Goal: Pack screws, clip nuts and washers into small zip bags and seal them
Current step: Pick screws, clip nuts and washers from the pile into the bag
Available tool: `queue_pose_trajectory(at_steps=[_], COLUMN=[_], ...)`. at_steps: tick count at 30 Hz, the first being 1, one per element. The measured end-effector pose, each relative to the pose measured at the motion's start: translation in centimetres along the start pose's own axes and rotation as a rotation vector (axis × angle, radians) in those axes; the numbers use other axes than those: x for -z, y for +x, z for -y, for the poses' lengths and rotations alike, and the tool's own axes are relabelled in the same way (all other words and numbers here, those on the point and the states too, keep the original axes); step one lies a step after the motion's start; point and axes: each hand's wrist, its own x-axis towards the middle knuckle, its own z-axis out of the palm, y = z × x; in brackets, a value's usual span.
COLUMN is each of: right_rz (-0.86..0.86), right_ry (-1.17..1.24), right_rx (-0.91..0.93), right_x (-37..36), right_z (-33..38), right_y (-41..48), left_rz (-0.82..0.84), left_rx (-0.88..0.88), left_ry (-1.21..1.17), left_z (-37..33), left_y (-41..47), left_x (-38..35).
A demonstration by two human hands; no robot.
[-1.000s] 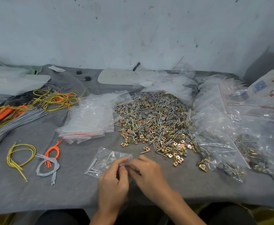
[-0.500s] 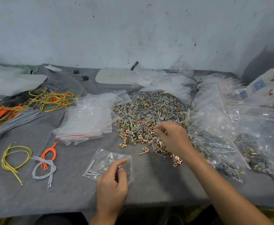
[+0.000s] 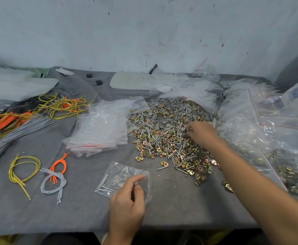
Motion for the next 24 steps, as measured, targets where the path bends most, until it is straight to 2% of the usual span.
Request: queue_pose_trajectory(at_steps=[9, 13, 19, 24], right_rz=[-0.169, -0.266, -0.083, 0.007], right_ry=[0.117, 0.368, 0.901, 1.002], right_rx=[-0.006, 0.001, 0.122, 0.176], right_x=[0.3, 2.1, 1.7, -1.9], right_z=[-1.1, -0.4, 4.3, 9.2], right_y=[-1.1, -3.9, -13.9, -20.0], left_rz=[-0.012, 0.001, -0.025, -0.003], left_rx=[-0.047, -0.034, 0.005, 0.004], left_ry=[-0.025, -0.010, -0.012, -0.015], left_z=[-0.1, 0.0, -0.2, -0.5], left_y=[0.0, 0.1, -0.1, -0.2], left_x=[0.0, 0.0, 0.0, 0.1])
